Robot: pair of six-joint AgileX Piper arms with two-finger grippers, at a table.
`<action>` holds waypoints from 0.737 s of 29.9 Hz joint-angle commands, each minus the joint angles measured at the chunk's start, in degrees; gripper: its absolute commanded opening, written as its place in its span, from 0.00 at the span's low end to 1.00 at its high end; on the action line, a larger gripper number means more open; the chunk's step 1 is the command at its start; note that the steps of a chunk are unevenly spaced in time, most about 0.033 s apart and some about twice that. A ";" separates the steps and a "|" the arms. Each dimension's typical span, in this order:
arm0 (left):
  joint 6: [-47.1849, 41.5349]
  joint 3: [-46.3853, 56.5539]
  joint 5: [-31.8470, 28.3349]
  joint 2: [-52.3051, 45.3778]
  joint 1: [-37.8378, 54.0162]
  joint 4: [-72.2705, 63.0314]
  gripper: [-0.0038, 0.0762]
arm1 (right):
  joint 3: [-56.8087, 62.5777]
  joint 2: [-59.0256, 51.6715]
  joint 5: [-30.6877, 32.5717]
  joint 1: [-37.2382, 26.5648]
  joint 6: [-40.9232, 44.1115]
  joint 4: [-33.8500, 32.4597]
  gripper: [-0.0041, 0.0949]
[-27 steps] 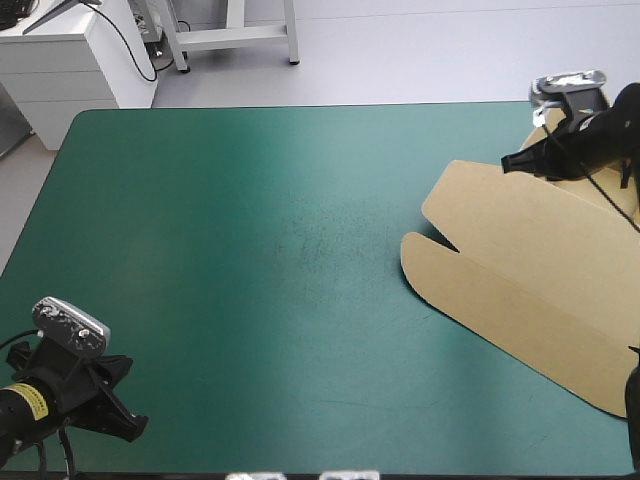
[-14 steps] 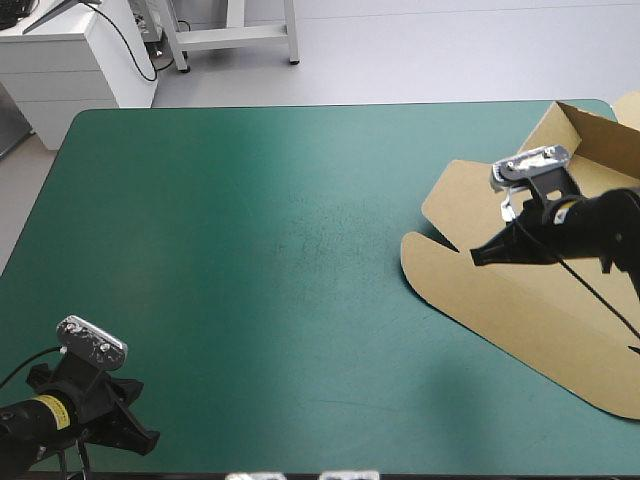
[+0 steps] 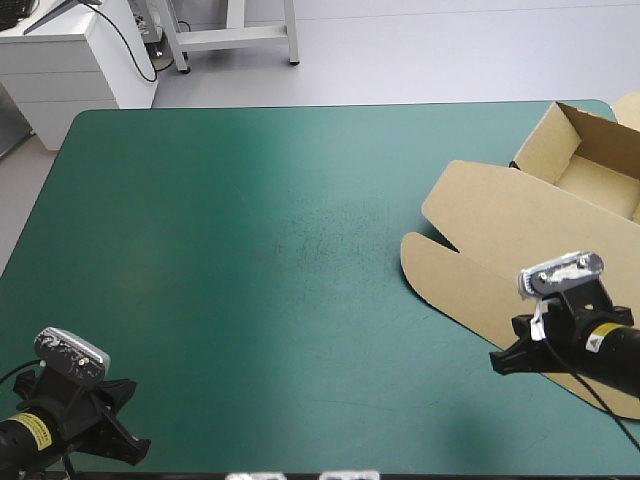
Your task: Fold the box
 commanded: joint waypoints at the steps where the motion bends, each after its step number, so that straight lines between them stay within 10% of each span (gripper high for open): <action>1: -0.71 -0.93 -3.62 -0.39 -0.34 -1.10 0.04 | 4.06 -4.62 -4.74 0.11 0.15 1.74 0.04; 22: -0.22 13.97 -10.20 -1.29 -0.34 -5.55 0.04 | 20.88 -23.54 -9.41 0.11 0.15 1.63 0.04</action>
